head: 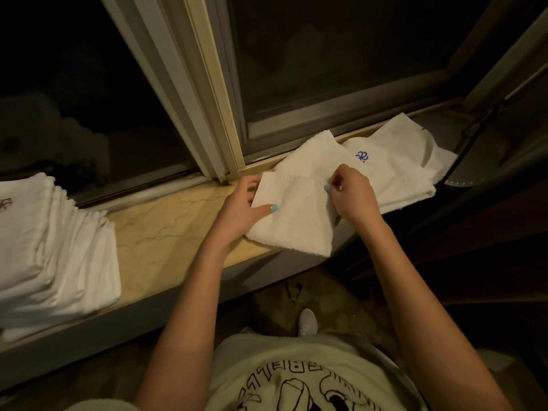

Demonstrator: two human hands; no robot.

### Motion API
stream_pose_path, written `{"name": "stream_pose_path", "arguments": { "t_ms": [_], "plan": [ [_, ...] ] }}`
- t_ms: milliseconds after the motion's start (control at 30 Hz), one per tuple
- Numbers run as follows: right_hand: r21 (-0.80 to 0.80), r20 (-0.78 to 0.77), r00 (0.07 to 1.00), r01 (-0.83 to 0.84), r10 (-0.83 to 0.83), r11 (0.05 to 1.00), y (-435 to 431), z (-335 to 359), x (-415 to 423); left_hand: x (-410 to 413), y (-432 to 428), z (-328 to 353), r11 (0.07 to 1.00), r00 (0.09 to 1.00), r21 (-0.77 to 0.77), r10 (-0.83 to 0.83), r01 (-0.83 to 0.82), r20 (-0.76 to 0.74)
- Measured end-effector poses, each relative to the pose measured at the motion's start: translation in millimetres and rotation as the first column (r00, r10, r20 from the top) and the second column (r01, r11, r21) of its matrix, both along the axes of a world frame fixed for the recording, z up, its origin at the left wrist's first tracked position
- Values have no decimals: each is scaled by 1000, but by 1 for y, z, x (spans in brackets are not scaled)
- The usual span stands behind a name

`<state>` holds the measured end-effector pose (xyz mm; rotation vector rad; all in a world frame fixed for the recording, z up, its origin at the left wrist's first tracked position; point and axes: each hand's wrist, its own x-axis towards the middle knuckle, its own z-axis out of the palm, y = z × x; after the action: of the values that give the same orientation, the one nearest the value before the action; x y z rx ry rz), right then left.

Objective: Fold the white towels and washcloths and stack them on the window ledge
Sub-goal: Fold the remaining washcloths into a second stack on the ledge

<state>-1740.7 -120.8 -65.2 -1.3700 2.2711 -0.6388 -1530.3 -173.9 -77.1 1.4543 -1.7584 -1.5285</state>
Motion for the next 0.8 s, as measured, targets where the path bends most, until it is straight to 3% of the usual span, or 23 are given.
{"name": "stream_pose_path", "arguments": {
  "t_ms": [133,200,300,433,533,800],
  "plan": [
    [-124,81,988,142,-132,982,15,-1,16,-7,5,-2,992,991,-121,39,-23,131],
    [-113,146,974,192,-174,975,31,-5,27,-11,6,-5,980,975,-201,34,12,222],
    [0,229,957,186,-181,983,53,-16,45,-16,10,-9,957,961,-284,26,56,274],
    [-113,387,917,150,-96,982,61,-19,58,-12,19,-11,933,921,-357,93,52,378],
    [-133,444,893,148,-74,980,62,-17,57,-3,23,-9,927,876,-367,116,73,468],
    [-106,588,806,156,-65,982,98,-14,56,29,50,0,927,858,-295,-50,229,510]
  ]
}}
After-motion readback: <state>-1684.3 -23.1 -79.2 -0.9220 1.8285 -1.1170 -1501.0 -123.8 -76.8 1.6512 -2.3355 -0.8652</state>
